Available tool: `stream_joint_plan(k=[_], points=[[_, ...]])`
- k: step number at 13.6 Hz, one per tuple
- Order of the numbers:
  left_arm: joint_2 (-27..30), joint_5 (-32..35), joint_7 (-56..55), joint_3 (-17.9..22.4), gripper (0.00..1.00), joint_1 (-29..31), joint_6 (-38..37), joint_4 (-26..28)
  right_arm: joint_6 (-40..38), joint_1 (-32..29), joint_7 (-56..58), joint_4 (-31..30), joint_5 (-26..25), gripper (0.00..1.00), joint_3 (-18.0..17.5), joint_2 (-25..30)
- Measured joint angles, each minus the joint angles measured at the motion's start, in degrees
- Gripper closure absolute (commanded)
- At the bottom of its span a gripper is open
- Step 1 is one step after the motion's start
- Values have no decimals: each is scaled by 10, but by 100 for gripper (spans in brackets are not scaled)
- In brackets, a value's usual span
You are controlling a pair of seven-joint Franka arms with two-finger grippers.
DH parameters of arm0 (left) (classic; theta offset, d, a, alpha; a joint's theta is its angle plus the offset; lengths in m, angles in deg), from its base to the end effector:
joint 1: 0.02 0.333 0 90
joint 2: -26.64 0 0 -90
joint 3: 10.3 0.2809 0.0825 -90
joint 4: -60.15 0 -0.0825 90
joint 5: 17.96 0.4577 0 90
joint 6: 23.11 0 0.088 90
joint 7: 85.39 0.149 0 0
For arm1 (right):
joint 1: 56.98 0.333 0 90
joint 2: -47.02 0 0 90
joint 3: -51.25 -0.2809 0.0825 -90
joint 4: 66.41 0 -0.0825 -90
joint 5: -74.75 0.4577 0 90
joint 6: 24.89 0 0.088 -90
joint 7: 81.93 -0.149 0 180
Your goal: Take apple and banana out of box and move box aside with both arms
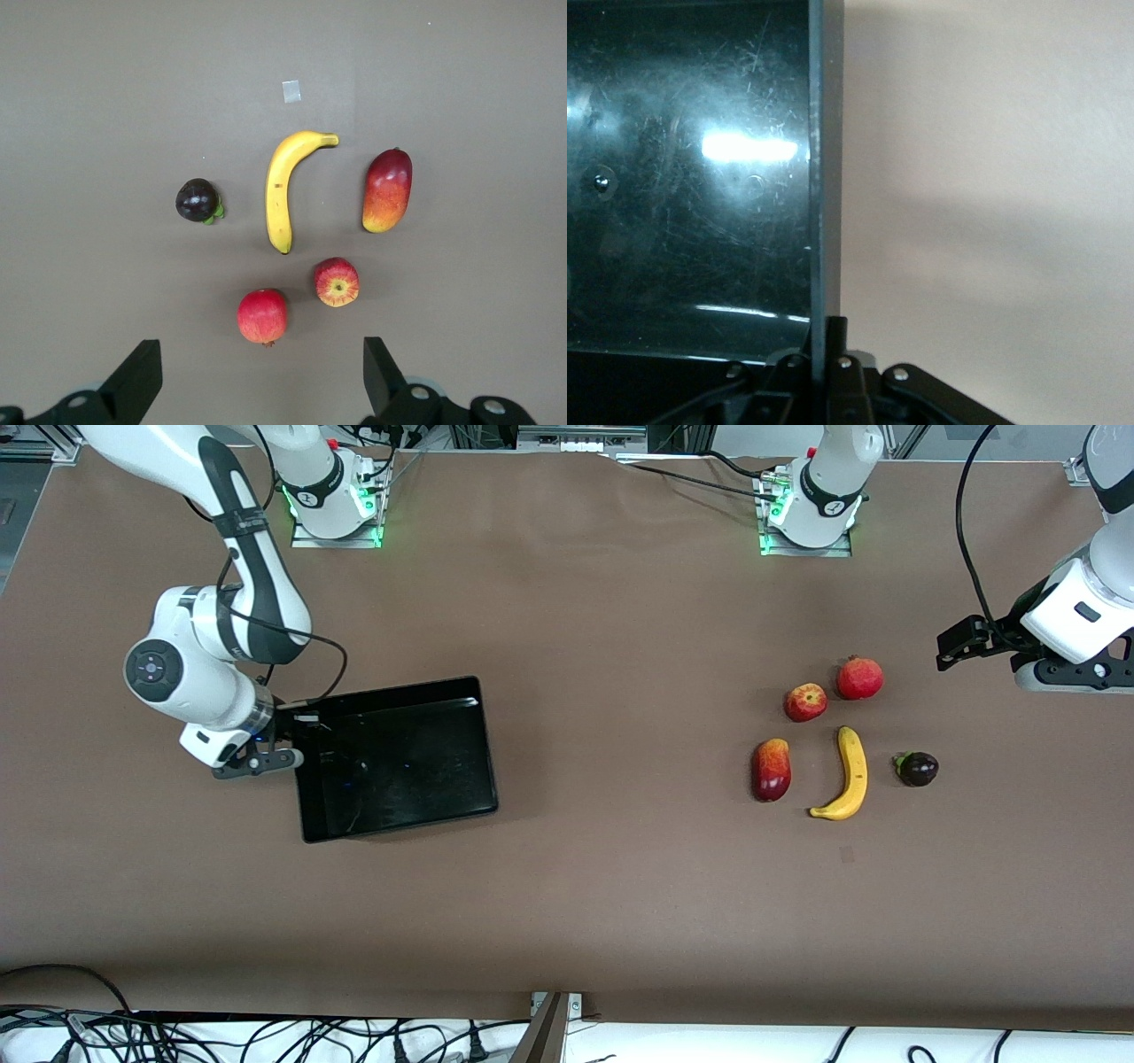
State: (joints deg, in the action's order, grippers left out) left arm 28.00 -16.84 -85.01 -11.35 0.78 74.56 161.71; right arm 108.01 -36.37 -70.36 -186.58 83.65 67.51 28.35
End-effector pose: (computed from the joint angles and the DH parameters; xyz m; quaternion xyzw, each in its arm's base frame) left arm 0.6222 -0.0001 0.4632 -0.9997 0.0070 0.0221 0.0098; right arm 0.6049 0.0443 0.1330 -0.9951 -0.0884 0.0425 0.0120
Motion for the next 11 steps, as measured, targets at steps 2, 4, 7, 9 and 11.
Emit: stream_joint_plan(k=[2,4,7,9,11], points=[[0,0,0,0,0,0,0,0,56,-1,7,-47,6,100,24,5],[0,0,0,0,0,0,0,0,85,-1,10,-77,11,100,40,13],[0,0,0,0,0,0,0,0,87,-1,11,-93,12,76,54,24],[0,0,0,0,0,0,0,0,86,-1,11,-94,12,0,54,25],[0,0,0,0,0,0,0,0,84,0,11,-91,12,0,53,30]])
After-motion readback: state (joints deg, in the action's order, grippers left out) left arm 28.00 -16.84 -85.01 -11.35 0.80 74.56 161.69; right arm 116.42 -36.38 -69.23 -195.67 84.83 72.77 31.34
